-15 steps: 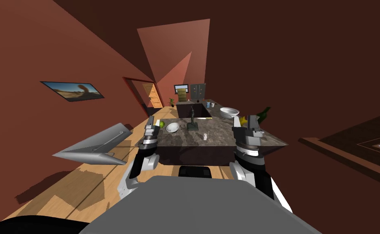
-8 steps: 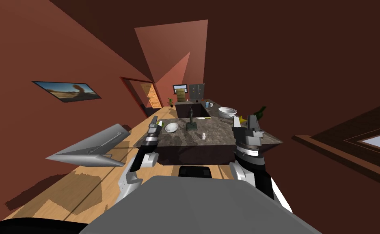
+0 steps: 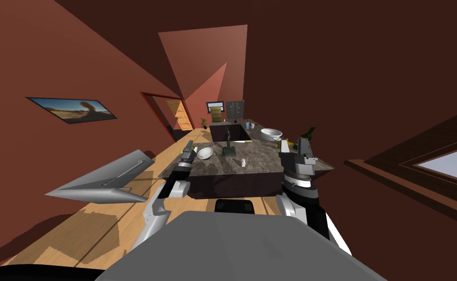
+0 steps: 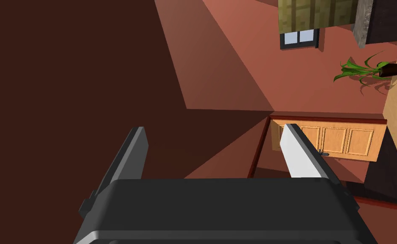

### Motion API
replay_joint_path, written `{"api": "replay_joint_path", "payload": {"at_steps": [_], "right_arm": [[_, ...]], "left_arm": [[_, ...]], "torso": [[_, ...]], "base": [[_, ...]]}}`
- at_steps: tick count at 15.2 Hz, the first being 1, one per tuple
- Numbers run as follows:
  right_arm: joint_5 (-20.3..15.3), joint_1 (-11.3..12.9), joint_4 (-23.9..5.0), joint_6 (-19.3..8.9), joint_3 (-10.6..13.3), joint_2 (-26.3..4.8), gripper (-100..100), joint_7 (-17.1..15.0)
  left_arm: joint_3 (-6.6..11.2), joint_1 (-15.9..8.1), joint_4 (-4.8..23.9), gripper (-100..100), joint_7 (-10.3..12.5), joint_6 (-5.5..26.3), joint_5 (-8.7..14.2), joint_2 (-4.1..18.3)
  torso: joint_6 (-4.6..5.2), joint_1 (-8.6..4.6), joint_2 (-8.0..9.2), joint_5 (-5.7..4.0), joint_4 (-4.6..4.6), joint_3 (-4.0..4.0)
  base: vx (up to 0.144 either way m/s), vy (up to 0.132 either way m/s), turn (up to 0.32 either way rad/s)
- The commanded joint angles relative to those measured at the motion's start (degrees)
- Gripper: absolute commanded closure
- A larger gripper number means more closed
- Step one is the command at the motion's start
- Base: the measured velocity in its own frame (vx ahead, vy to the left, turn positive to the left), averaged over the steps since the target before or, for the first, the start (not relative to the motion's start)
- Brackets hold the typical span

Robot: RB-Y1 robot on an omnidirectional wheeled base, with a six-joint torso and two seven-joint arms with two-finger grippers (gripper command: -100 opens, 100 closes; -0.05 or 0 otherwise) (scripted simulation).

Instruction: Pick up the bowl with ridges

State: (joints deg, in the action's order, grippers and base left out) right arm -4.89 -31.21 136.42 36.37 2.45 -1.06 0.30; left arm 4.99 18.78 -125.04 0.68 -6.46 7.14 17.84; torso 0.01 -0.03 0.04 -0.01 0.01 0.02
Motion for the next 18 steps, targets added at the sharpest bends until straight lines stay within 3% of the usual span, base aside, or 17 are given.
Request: {"api": "replay_joint_path", "payload": {"at_steps": [1,5,6,8,9,11,12,18], "right_arm": [[0.0,0.0,0.0,0.0,0.0,0.0,0,0.0],[0.0,0.0,0.0,0.0,0.0,0.0,0,0.0],[0.0,0.0,0.0,0.0,0.0,0.0,0,0.0],[0.0,0.0,0.0,0.0,0.0,0.0,0,0.0],[0.0,0.0,0.0,0.0,0.0,0.0,0,0.0],[0.0,0.0,0.0,0.0,0.0,0.0,0,0.0],[0.0,0.0,0.0,0.0,0.0,0.0,0,0.0],[0.0,0.0,0.0,0.0,0.0,0.0,0,0.0]], "left_arm": [[-0.09,-0.7,0.7,-100,0.83,2.86,0.55,0.73],[-0.01,-1.76,1.86,-100,2.06,6.67,1.5,2.04],[0.08,-2.86,3.07,-100,3.33,8.35,2.48,3.34],[0.08,-2.86,3.07,-100,3.33,10.25,2.48,3.34],[0.17,-4.0,4.3,-100,4.64,11.84,3.49,4.62],[0.17,-4.0,4.3,-100,4.64,13.93,3.49,4.62],[0.26,-5.16,5.56,-100,5.97,15.26,4.52,5.88],[0.36,-6.34,6.84,-100,7.33,21.51,5.56,7.13]], "torso": [[0.0,0.0,0.0,0.0,0.0,0.0],[0.0,-0.01,0.0,0.0,0.0,0.0],[-0.01,0.0,0.0,0.0,0.0,0.0],[0.0,-0.02,-0.01,0.0,0.0,0.0],[-0.02,-0.01,-0.01,0.0,0.0,0.0],[0.0,-0.01,-0.01,0.0,0.0,-0.01],[-0.01,0.0,-0.02,0.0,0.0,-0.01],[0.0,0.0,-0.02,0.0,0.0,-0.01]], "base": [[-0.012,-0.017,-0.051],[-0.01,-0.013,-0.038],[-0.011,-0.014,-0.057],[-0.009,-0.014,-0.04],[-0.009,-0.015,-0.053],[-0.008,-0.013,-0.044],[-0.009,-0.014,-0.052],[-0.007,-0.011,-0.039]]}}
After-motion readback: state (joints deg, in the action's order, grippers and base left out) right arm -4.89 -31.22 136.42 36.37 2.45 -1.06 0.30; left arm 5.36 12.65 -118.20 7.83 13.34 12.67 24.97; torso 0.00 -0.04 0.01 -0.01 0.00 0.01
